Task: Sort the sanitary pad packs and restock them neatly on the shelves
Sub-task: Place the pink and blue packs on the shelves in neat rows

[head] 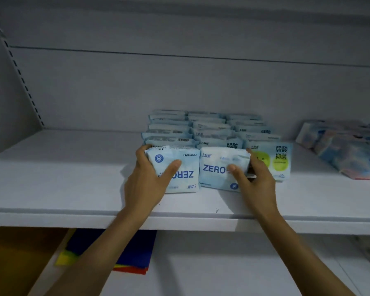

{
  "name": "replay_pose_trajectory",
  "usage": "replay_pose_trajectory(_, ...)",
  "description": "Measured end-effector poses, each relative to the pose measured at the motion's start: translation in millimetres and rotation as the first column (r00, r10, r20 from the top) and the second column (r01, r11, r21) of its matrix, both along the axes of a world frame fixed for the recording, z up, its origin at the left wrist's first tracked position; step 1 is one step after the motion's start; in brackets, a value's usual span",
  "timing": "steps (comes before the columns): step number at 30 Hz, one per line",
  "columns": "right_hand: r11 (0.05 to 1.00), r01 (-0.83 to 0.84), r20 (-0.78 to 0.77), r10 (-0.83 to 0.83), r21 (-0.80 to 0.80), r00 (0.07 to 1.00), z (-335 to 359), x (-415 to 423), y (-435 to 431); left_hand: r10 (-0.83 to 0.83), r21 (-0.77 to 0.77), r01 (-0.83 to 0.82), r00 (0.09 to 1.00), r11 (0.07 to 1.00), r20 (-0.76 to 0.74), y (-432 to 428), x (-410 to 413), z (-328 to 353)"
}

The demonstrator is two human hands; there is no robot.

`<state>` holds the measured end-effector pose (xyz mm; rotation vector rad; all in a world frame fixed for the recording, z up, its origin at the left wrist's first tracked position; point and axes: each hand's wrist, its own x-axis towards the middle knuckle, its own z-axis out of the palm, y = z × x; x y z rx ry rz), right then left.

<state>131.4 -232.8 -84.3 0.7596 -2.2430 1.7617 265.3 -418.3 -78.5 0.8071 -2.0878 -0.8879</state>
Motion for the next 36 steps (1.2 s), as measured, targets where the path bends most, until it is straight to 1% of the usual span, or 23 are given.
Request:
replay_pose_trajectory(2, 1.0, -0.021, 0.007, 0.022, -0.022, 1.0, 0, 0, -1, 0.016, 0.025, -0.015, 1.0, 1.0, -0.025, -3, 0, -2)
replay_pose_trajectory(3, 0.999, 0.007, 0.015, -0.006, -0.048, 1.0, -1, 2, -1, 0.043, 0.019, -0.042, 0.997, 0.999, -0.065, -5, 1, -3)
replay_pose_trajectory(4, 0.996, 0.049, 0.023, -0.048, -0.075, 0.999, 0, 5, -1, 0.064, -0.022, -0.068, 0.99, 0.997, -0.126, -5, 2, -4)
replay_pose_trajectory(5, 0.991, 0.092, 0.022, -0.09, -0.094, 0.996, 0, 7, 0, 0.066, -0.128, -0.091, 0.979, 0.988, -0.193, -5, 4, -5)
replay_pose_trajectory(6, 0.988, 0.126, -0.007, -0.127, -0.093, 0.992, -1, 8, 1, 0.039, -0.308, -0.115, 0.97, 0.944, -0.241, -3, 5, -6)
replay_pose_trajectory(7, 0.986, 0.151, -0.063, -0.156, -0.074, 0.986, -3, 8, 2, -0.009, -0.524, -0.129, 0.967, 0.842, -0.253, 0, 5, -7)
replay_pose_trajectory(8, 0.986, 0.161, -0.13, -0.166, -0.054, 0.977, -5, 8, 3, -0.07, -0.707, -0.114, 0.972, 0.698, -0.226, 4, 4, -9)
replay_pose_trajectory(9, 0.988, 0.149, -0.191, -0.154, -0.036, 0.969, -7, 7, 4, -0.127, -0.827, -0.069, 0.978, 0.558, -0.168, 6, 1, -12)
replay_pose_trajectory(10, 0.992, 0.126, -0.238, -0.126, -0.014, 0.963, -9, 5, 4, -0.159, -0.881, -0.018, 0.982, 0.472, -0.104, 8, -2, -14)
replay_pose_trajectory(11, 0.994, 0.107, -0.269, -0.099, 0.015, 0.958, -10, 5, 3, -0.167, -0.89, 0.031, 0.985, 0.454, -0.051, 8, -4, -15)
replay_pose_trajectory(13, 0.993, 0.101, -0.297, -0.08, 0.055, 0.952, -12, 5, 3, -0.144, -0.87, 0.078, 0.99, 0.486, 0.008, 7, -6, -18)
replay_pose_trajectory(16, 0.992, 0.123, -0.352, -0.102, 0.039, 0.931, -10, 8, 4, -0.116, -0.85, 0.128, 0.99, 0.512, 0.079, 7, -2, -17)
replay_pose_trajectory(19, 0.988, 0.151, -0.48, -0.12, 0.026, 0.869, -11, 11, 5, -0.081, -0.8, 0.192, 0.981, 0.568, 0.178, 16, 6, -11)
replay_pose_trajectory(20, 0.988, 0.151, -0.525, -0.115, 0.027, 0.843, -11, 13, 5, -0.05, -0.782, 0.19, 0.979, 0.594, 0.2, 22, 11, -11)
replay_pose_trajectory(23, 0.996, 0.059, -0.659, -0.003, 0.063, 0.752, -9, 18, 6, 0.074, -0.744, 0.103, 0.977, 0.66, 0.201, 45, 36, -16)
replay_pose_trajectory(26, 0.984, -0.045, -0.752, 0.16, 0.171, 0.639, -11, 26, 8, 0.144, -0.724, 0.081, 0.959, 0.685, 0.243, 66, 75, -34)
replay_pose_trajectory(28, 0.964, -0.099, -0.764, 0.256, 0.246, 0.592, -18, 40, 8, 0.165, -0.696, 0.088, 0.943, 0.712, 0.288, 76, 105, -47)
replay_pose_trajectory(31, 0.91, -0.199, -0.74, 0.412, 0.363, 0.531, -39, 78, 13, 0.198, -0.618, 0.053, 0.923, 0.785, 0.33, 80, 144, -76)
replay_pose_trajectory(34, 0.812, -0.314, -0.662, 0.583, 0.492, 0.47, -72, 114, 23, 0.179, -0.532, 0.021, 0.93, 0.847, 0.322, 84, 181, -120)
replay_pose_trajectory(36, 0.734, -0.355, -0.587, 0.678, 0.579, 0.443, -100, 133, 28, 0.189, -0.483, 0.002, 0.918, 0.876, 0.347, 86, 208, -150)
